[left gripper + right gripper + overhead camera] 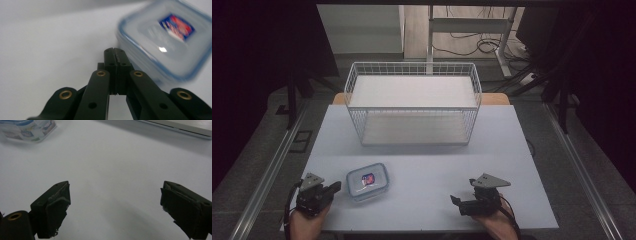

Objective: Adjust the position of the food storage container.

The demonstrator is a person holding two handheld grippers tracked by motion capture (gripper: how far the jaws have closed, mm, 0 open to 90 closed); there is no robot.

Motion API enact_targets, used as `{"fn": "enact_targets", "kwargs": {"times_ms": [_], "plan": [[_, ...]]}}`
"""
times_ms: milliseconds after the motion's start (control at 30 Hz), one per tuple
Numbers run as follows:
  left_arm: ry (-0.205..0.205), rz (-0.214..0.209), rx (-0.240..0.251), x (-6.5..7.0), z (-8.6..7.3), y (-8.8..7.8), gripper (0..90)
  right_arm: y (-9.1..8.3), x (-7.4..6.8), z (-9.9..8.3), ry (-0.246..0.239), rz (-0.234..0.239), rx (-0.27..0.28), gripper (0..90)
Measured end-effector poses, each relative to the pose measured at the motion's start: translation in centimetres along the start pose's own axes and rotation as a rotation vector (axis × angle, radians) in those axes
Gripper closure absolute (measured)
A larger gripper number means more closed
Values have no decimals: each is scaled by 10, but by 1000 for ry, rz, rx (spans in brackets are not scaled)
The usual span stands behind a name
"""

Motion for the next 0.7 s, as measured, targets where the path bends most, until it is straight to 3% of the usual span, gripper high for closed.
{"fn": "enact_targets", "kwargs": {"times_ms": [100, 467, 700], "plan": [[34, 14, -17, 8, 2, 4, 899, 0, -1, 0, -1, -2, 1, 91], [31, -40, 8, 12, 23, 22, 899, 2, 1, 0, 11, -2, -5, 104], [65, -69, 4, 28, 36, 34, 899, 2, 3, 1, 23, -3, -4, 111]]}}
Point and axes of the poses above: each handheld gripper's, and its own axes: y roughly forward along the jaws, z roughly out of its top, x roughly to its right, the point moved 4 cm from there along y, roughly forward along the jaws, and after that the axes turned 11 degrees about -x, right-handed, at the moved point
